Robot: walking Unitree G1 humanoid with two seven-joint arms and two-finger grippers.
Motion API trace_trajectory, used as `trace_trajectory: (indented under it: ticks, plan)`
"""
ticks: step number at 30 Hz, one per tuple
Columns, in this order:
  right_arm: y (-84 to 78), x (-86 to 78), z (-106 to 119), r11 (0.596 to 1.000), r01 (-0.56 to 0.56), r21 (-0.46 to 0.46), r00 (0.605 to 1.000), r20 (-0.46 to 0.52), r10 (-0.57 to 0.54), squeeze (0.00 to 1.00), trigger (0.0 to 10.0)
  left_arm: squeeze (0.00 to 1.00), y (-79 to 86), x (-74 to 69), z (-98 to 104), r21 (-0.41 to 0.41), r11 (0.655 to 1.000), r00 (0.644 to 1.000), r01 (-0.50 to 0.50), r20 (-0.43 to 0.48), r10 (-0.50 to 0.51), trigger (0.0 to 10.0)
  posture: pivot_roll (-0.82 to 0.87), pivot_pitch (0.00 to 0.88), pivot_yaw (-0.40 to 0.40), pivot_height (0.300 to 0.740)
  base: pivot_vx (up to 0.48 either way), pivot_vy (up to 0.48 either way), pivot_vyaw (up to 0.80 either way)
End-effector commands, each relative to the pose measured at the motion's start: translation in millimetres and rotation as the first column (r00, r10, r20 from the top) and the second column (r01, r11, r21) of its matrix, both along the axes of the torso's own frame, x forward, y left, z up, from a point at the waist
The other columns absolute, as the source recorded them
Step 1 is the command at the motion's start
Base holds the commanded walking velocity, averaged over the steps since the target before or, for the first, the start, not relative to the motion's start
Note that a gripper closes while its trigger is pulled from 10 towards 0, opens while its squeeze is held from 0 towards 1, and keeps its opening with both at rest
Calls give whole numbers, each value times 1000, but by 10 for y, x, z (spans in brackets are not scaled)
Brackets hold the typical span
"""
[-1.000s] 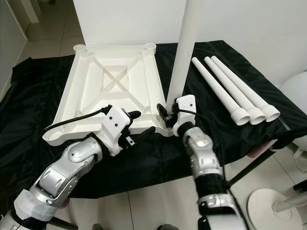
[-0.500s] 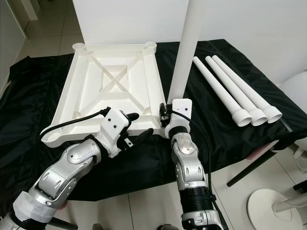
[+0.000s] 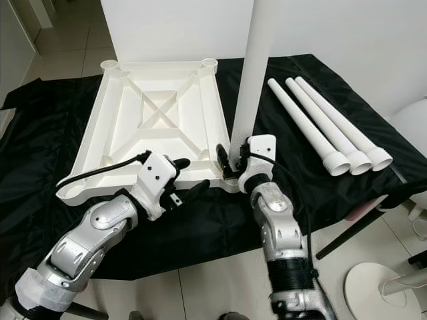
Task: Building children table
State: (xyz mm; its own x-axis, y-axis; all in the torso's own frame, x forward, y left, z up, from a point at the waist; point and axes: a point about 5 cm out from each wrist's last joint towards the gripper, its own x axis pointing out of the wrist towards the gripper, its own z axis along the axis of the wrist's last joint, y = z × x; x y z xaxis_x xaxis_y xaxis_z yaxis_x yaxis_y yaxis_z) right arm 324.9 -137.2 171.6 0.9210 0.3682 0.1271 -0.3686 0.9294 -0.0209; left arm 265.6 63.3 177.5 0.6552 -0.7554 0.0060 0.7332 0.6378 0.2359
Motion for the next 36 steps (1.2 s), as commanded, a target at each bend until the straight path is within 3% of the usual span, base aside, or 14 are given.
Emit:
trace_trajectory:
  ticks: [1, 6, 13, 14, 24, 25, 26, 30, 32, 33, 36]
  plan:
    - [-5, 24, -20, 998, -59, -12, 998, -1, 59, 0, 10000, 0, -16, -42, -36, 24, 997, 997, 78, -21, -78, 10000, -46, 34, 5, 740, 0, 0, 0]
    - [-5, 130, -6, 969, -227, -102, 973, 7, 229, 0, 10000, 0, -49, -78, -54, -23, 992, 989, 124, -79, -126, 10000, -53, 37, 11, 740, 0, 0, 0]
    - [-3, 212, -57, 930, -328, -166, 945, -47, 325, 0, 10000, 0, -54, -66, -39, -24, 993, 989, 120, -83, -121, 10000, -45, 45, 11, 740, 0, 0, 0]
    - [-15, 225, -70, 924, -347, -162, 938, -62, 341, 0, 0, 0, -48, -74, -38, -24, 992, 988, 126, -86, -128, 10000, -45, 45, 11, 740, 0, 0, 0]
    - [-121, 228, -181, 912, -374, -167, 927, -104, 361, 0, 0, 0, 11, -51, -15, 0, 996, 995, 84, -61, -84, 10000, -30, 63, 6, 740, 0, 0, 0]
    - [-125, 228, -193, 916, -368, -158, 929, -110, 354, 0, 7137, 0, 14, -44, -9, 0, 997, 995, 76, -58, -76, 10000, -31, 66, 8, 740, 0, 0, 0]
    - [-125, 227, -196, 922, -359, -147, 932, -111, 345, 0, 10000, 0, 14, -39, -5, 3, 998, 996, 69, -54, -69, 10000, -32, 68, 8, 740, 0, 0, 0]
    - [-119, 233, -191, 939, -329, -100, 942, -109, 318, 0, 10000, 0, 6, -34, -15, 14, 998, 997, 61, -57, -60, 10000, -34, 69, 9, 740, 0, 0, 0]
    - [-122, 251, -199, 958, -270, -94, 959, -113, 259, 0, 10000, 0, 2, -28, -15, 17, 998, 997, 56, -46, -55, 10000, -36, 71, 10, 740, 0, 0, 0]
    - [-134, 272, -224, 977, -179, -118, 979, -120, 165, 0, 10000, 0, 4, -19, -16, 21, 999, 998, 47, -34, -47, 10000, -36, 73, 11, 740, 0, 0, 0]
    - [-70, 240, -230, 984, -147, -99, 983, -124, 134, 0, 10000, 0, 10, -21, -17, 22, 999, 999, 46, -30, -45, 10000, -37, 76, 12, 740, 0, 0, 0]
